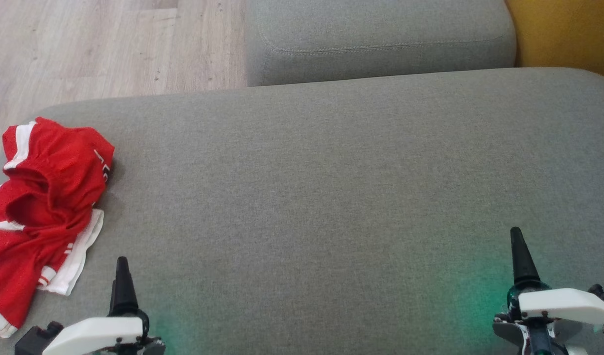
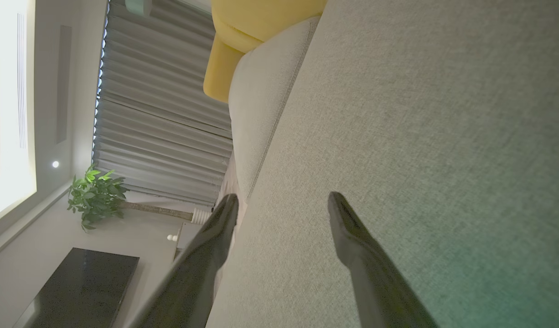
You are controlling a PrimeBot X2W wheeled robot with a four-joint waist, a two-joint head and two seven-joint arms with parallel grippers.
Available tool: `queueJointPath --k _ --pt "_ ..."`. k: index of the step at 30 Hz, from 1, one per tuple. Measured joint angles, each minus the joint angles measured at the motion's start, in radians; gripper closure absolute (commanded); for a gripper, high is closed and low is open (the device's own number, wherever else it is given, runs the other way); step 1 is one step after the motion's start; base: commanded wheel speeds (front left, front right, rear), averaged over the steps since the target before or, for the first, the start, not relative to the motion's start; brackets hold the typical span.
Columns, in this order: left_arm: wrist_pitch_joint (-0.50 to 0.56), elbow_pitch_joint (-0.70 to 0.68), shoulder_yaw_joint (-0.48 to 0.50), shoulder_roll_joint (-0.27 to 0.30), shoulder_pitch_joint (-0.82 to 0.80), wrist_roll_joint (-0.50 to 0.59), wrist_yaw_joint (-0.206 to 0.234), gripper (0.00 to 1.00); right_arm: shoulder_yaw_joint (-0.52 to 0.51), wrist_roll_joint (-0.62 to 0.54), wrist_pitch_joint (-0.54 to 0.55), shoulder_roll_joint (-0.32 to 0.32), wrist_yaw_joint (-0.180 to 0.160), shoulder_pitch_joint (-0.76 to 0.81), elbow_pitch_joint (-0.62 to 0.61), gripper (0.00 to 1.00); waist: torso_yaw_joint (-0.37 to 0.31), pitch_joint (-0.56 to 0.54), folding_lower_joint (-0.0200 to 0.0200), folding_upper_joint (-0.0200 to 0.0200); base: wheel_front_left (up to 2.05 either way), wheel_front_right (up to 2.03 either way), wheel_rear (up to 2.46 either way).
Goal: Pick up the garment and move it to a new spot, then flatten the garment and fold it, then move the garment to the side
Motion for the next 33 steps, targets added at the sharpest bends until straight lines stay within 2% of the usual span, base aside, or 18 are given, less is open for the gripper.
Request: queueJointPath --k 25,33 --pt "-0.063 -0.035 -0.05 0.0 -0.014 0.311 0.011 0.0 0.059 -0.292 -0.063 0.0 0.0 -0.019 -0.014 0.0 0.009 -0.003 0.0 0.0 0.0 0.0 0.0" --pt "-0.089 -0.05 -0.067 0.001 -0.014 0.416 0.027 0.0 0.091 -0.409 -0.089 -0.001 0.0 -0.021 -0.018 0.0 0.015 -0.004 0.0 0.0 0.0 0.0 0.0"
